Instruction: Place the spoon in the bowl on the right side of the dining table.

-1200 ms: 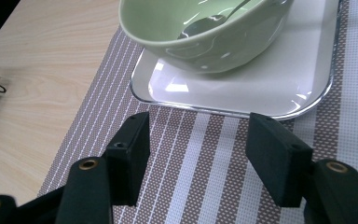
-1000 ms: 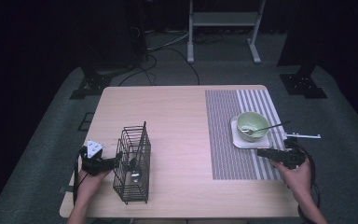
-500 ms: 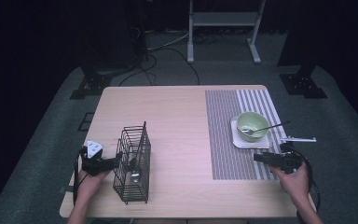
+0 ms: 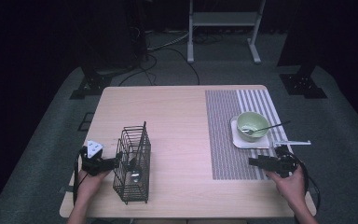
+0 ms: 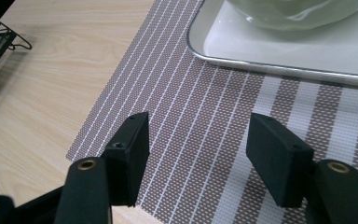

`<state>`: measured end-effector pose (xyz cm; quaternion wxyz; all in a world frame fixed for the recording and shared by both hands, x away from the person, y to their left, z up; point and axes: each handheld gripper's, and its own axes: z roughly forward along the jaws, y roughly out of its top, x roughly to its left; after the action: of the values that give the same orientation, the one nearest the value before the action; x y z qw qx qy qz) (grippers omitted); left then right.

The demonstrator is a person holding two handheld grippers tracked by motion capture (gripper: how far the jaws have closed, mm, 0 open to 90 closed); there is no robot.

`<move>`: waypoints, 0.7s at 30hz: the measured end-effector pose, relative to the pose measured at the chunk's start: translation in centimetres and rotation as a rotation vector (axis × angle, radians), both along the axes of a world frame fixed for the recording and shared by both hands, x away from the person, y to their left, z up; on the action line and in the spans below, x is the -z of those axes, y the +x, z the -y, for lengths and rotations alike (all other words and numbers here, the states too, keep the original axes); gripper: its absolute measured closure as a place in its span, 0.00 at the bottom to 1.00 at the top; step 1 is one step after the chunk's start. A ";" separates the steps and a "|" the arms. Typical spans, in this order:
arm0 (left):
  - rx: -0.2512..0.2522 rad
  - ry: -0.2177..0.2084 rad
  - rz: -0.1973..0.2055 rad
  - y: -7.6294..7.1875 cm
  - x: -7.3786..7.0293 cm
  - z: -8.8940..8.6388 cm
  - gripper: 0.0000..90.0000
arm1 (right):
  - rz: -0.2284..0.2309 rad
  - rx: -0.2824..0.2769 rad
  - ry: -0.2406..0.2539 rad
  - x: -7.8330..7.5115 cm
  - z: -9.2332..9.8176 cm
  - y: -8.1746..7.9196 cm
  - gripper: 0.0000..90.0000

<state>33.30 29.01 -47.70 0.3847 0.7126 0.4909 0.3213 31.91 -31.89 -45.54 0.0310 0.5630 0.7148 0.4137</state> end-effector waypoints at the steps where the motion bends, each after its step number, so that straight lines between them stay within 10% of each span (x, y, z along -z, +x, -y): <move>1: -0.001 0.000 0.000 0.0 0.0 0.0 0.02 | -0.001 -0.004 -0.001 0.0 -0.1 0.0 0.43; 21: -0.001 -0.003 0.000 0.0 0.0 0.0 0.02 | 0.004 -0.068 -0.030 0.6 -2.2 -1.0 0.42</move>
<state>33.29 29.03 -47.70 0.3855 0.7118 0.4917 0.3208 30.95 -29.69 -46.17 0.0269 0.5369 0.7397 0.4048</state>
